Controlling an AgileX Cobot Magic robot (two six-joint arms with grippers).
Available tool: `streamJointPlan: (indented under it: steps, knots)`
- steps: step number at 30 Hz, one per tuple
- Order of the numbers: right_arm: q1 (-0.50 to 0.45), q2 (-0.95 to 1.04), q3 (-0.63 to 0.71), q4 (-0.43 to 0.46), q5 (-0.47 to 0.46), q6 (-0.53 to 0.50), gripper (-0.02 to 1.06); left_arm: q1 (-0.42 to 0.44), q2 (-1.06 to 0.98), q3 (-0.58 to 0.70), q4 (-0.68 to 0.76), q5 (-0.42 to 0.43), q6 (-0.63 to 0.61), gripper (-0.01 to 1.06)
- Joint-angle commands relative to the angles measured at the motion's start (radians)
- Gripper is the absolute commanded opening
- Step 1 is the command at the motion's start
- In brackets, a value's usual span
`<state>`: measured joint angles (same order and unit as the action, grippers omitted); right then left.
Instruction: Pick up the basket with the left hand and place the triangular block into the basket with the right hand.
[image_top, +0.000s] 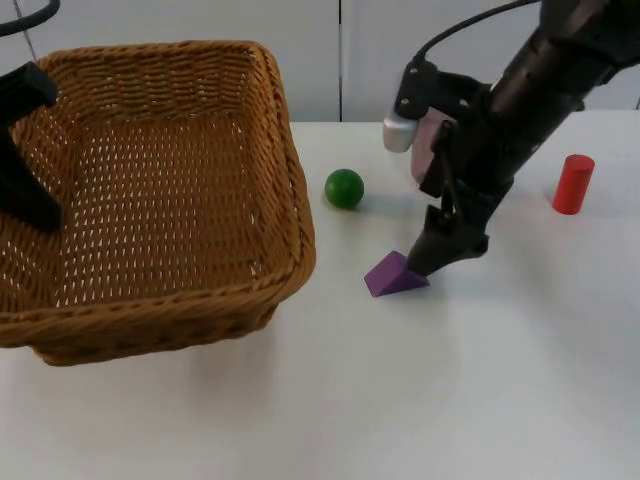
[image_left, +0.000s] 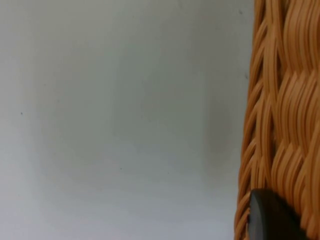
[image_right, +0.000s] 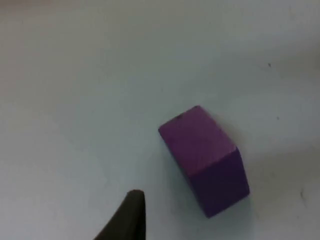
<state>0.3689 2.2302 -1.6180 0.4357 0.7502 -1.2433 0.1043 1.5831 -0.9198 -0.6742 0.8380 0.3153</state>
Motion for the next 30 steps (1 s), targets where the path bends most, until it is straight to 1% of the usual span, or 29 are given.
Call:
streamJointPlan:
  steps: [1,3,5,6,9,10,17,20,22,30]
  knots:
    - [0.007,0.01,-0.018,0.018,0.053,-0.032,1.05,0.002,-0.013,-0.002,-0.032,0.001,-0.006,0.0]
    - [0.015,0.015,-0.018,0.008,0.066,-0.032,1.05,0.002,-0.013,-0.002,-0.032,0.001,-0.006,0.0]
    - [0.023,0.026,-0.018,-0.027,0.076,-0.032,1.05,0.002,-0.013,-0.002,-0.032,0.001,-0.006,0.0]
    - [0.023,0.026,-0.018,-0.027,0.076,-0.032,1.05,0.002,-0.013,-0.002,-0.032,0.001,-0.006,0.0]
    - [0.04,0.044,-0.018,-0.065,0.064,-0.035,1.05,0.002,-0.013,-0.002,-0.03,0.003,-0.006,0.0]
    - [0.051,0.048,-0.018,-0.074,0.061,-0.052,1.05,0.002,-0.013,-0.002,-0.026,0.003,-0.006,0.0]
    - [0.061,0.069,-0.018,-0.076,0.036,-0.066,1.05,0.002,-0.013,-0.002,-0.013,0.011,-0.006,0.0]
    - [0.061,0.072,-0.018,-0.107,0.04,-0.066,1.05,0.002,-0.013,-0.002,-0.013,0.013,-0.006,0.0]
    - [0.061,0.072,-0.018,-0.109,0.035,-0.066,1.05,0.002,-0.013,-0.002,-0.013,0.013,-0.006,0.0]
    - [0.061,0.084,-0.02,-0.109,0.02,-0.075,1.01,0.002,-0.013,-0.002,-0.013,0.013,-0.006,0.0]
